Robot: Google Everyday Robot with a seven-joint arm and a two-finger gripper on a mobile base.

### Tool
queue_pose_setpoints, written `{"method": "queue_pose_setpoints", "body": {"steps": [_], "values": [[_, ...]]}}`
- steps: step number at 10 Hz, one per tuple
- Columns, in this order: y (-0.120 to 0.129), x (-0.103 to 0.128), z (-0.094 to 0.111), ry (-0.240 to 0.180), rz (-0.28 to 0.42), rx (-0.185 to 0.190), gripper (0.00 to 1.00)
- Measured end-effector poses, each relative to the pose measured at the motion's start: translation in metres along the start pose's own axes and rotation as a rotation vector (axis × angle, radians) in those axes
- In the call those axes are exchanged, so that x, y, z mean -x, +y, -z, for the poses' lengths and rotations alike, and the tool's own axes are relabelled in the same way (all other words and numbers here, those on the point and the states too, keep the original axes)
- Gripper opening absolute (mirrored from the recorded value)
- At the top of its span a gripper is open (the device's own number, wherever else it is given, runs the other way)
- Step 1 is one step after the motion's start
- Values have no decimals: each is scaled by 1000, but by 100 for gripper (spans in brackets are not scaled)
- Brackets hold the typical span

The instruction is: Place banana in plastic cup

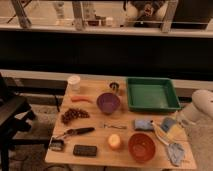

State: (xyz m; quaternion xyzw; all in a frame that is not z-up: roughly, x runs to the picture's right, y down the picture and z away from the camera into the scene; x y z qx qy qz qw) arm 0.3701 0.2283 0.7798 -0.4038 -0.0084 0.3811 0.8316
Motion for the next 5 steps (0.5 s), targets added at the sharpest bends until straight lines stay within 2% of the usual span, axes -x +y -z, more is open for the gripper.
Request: {"method": "queue_pose_setpoints", "body": {"steps": [2,5], "values": [[0,-1,1,16,8,-37,80],[1,-7,32,27,-10,-119,80]]}}
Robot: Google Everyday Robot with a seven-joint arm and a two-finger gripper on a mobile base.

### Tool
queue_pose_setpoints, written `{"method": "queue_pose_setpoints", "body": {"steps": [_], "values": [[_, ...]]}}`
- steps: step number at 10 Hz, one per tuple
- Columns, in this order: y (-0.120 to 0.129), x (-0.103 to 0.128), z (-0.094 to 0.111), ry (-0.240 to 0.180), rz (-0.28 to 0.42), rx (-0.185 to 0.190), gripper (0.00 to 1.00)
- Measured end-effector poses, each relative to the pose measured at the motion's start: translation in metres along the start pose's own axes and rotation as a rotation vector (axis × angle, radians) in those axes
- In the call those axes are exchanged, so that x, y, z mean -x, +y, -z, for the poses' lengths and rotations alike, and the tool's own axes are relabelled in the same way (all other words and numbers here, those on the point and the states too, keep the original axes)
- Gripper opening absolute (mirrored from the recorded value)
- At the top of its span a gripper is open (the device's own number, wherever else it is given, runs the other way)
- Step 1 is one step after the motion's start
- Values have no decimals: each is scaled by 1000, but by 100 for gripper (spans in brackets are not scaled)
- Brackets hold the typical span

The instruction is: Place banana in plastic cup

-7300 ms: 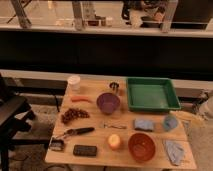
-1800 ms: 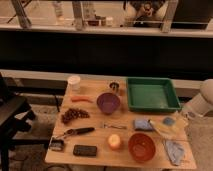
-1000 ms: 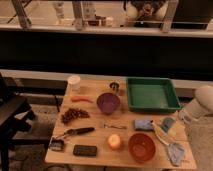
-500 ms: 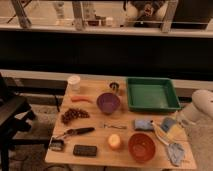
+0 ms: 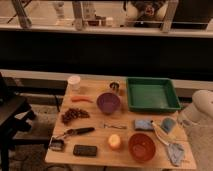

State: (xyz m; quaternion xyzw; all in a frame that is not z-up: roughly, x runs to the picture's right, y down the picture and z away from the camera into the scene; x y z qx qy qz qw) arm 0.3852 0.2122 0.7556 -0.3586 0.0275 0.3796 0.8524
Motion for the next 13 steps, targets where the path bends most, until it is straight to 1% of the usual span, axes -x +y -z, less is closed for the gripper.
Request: {"method": "queue_pose_setpoints", "body": {"steps": [1,2,4,5,7,9,11,13], "values": [[-3,-4,6,1,-5,-28,80],[-7,-5,9,9,-8,-64,80],[-14,-10,13,23,-15,-99,80],[-15,-15,14,29,-22,-104,80],[-12,-23,16,40,-31,-97,80],[-6,-36,18,49,-53,-76,80],[4,-44,18,54,-61,-44,80],[14,-46,16,52,-55,-8,80]]}}
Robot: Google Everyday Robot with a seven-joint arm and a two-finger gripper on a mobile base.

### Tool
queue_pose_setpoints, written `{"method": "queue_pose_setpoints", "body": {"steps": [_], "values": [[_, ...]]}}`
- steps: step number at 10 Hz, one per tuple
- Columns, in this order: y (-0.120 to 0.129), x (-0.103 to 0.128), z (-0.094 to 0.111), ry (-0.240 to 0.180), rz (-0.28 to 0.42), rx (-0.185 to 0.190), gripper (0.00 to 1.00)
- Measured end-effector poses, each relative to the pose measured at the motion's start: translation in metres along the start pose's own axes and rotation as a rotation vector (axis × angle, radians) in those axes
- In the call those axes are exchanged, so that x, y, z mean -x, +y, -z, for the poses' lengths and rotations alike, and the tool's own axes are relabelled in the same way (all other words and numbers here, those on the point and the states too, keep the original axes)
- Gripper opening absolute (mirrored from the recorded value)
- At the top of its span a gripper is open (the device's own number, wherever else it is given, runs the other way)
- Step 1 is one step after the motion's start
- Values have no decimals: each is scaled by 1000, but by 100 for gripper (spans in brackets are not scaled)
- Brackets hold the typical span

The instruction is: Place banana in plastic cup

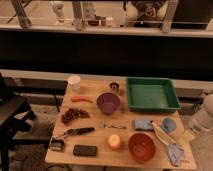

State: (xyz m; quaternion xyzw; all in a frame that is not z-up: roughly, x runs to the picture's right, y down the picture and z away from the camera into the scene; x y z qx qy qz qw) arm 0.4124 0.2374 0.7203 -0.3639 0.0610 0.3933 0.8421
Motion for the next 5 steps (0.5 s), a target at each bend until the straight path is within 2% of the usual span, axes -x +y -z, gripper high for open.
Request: {"method": "queue_pose_setpoints", "body": {"steps": [5], "values": [[22,7,-12,-4,32,82,80]]}}
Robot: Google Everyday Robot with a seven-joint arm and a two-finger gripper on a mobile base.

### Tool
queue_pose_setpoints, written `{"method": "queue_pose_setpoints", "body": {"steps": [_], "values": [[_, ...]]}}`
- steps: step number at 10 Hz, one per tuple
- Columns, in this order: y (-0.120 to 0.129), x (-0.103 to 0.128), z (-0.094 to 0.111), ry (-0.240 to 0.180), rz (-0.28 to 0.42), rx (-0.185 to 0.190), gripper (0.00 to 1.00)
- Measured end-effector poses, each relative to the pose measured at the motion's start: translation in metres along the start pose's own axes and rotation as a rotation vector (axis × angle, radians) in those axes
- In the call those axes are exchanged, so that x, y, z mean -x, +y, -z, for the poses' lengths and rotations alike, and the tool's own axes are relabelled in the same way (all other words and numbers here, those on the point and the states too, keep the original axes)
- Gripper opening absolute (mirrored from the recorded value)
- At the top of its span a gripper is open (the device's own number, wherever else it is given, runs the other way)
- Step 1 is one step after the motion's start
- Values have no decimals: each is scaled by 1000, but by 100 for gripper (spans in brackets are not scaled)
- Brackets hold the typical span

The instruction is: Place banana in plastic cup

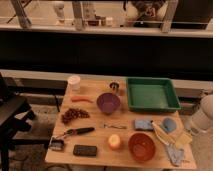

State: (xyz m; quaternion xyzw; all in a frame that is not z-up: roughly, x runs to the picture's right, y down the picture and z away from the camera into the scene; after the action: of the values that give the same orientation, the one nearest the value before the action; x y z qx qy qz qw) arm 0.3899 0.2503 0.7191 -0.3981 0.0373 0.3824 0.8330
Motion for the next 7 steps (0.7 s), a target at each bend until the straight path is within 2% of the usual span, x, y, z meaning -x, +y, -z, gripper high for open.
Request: {"method": "queue_pose_setpoints", "body": {"steps": [5,7], "values": [[15,8,-17,9,30,77,80],[20,12,-23,-4,54,98,80]]}}
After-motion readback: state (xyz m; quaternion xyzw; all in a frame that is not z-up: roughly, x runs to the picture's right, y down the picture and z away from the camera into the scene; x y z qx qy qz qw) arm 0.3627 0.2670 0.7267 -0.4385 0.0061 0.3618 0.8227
